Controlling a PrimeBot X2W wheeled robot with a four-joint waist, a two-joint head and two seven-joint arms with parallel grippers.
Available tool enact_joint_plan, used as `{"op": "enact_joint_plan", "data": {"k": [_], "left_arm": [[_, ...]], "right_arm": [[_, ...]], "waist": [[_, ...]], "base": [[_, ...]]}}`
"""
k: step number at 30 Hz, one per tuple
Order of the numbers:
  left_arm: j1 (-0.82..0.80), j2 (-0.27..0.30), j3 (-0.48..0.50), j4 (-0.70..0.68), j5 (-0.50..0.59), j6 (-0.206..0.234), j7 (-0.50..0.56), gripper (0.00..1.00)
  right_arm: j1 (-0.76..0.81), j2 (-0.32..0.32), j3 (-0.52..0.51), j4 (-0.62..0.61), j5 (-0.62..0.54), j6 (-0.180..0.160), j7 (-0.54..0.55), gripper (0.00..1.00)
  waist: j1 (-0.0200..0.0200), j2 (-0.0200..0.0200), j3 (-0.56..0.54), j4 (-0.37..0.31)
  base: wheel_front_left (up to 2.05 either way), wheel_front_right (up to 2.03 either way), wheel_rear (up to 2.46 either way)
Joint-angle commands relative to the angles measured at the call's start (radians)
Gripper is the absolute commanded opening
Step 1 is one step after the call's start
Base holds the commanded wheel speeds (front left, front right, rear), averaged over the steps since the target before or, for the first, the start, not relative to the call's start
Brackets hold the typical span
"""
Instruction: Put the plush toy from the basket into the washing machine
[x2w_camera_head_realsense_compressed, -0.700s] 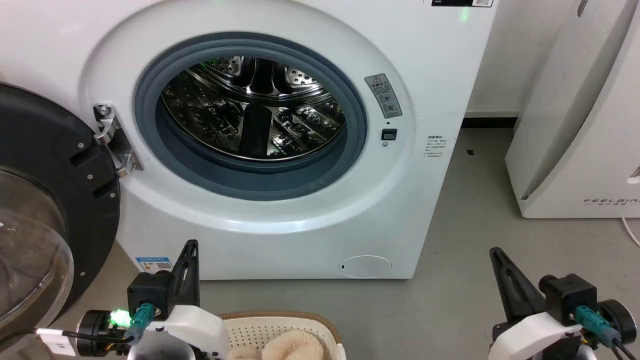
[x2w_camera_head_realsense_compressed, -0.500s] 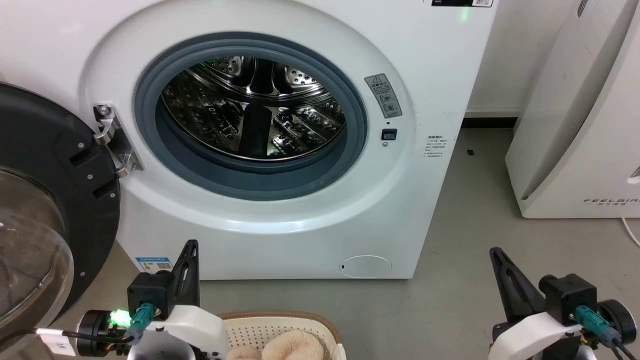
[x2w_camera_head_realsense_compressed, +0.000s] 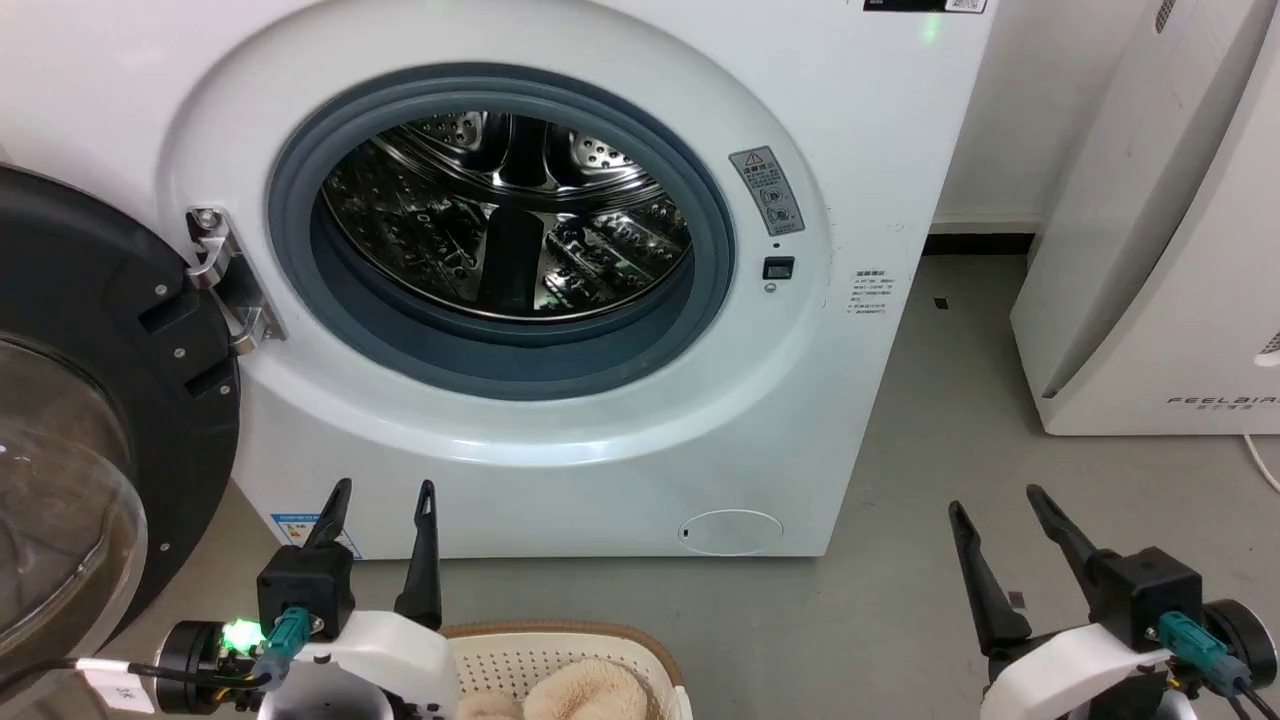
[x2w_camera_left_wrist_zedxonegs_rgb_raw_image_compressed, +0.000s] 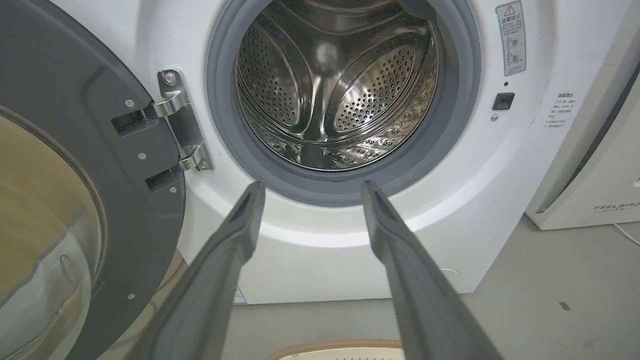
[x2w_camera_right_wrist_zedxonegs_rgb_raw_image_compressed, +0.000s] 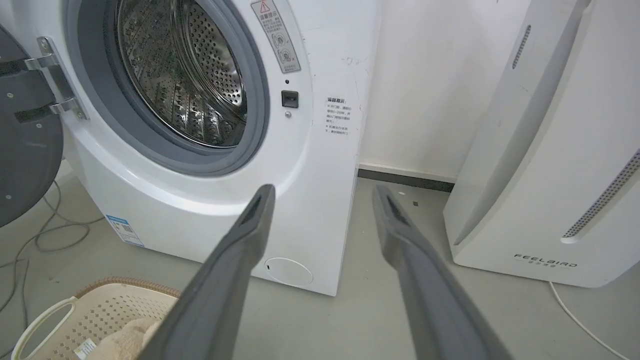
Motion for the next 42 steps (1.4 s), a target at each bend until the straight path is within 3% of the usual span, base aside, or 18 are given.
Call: {"op": "enact_joint_plan", "data": {"k": [1, 16, 27, 42], "left_arm": [[-0.003, 0.0, -0.001, 0.003, -0.006, 0.008, -0.012, 1.0], [-0.035, 0.0, -0.015, 0.08, -0.019, 0.018, -0.042, 1.0], [-0.128, 0.004, -0.039, 0.275, -0.038, -0.015, -0.063, 1.0], [-0.254, 0.022, -0.082, 0.487, -0.055, -0.051, -0.014, 1.0]], "right_arm": [[-0.002, 0.0, -0.006, -0.006, 0.012, 0.0, -0.01, 1.0], [-0.013, 0.0, -0.022, -0.03, 0.063, 0.0, -0.039, 1.0], [-0.047, 0.0, -0.029, -0.055, 0.102, 0.0, -0.064, 1.0], [-0.117, 0.0, -0.045, -0.1, 0.144, 0.0, -0.095, 1.0]], "waist": [[0.0, 0.0, 0.001, 0.0], [0.0, 0.0, 0.026, 0.0], [0.0, 0.0, 0.102, -0.007], [0.0, 0.0, 0.261, -0.023]], "base": [[0.0, 0.0, 0.0], [0.0, 0.0, 0.0], [0.0, 0.0, 0.0], [0.0, 0.0, 0.0]]}}
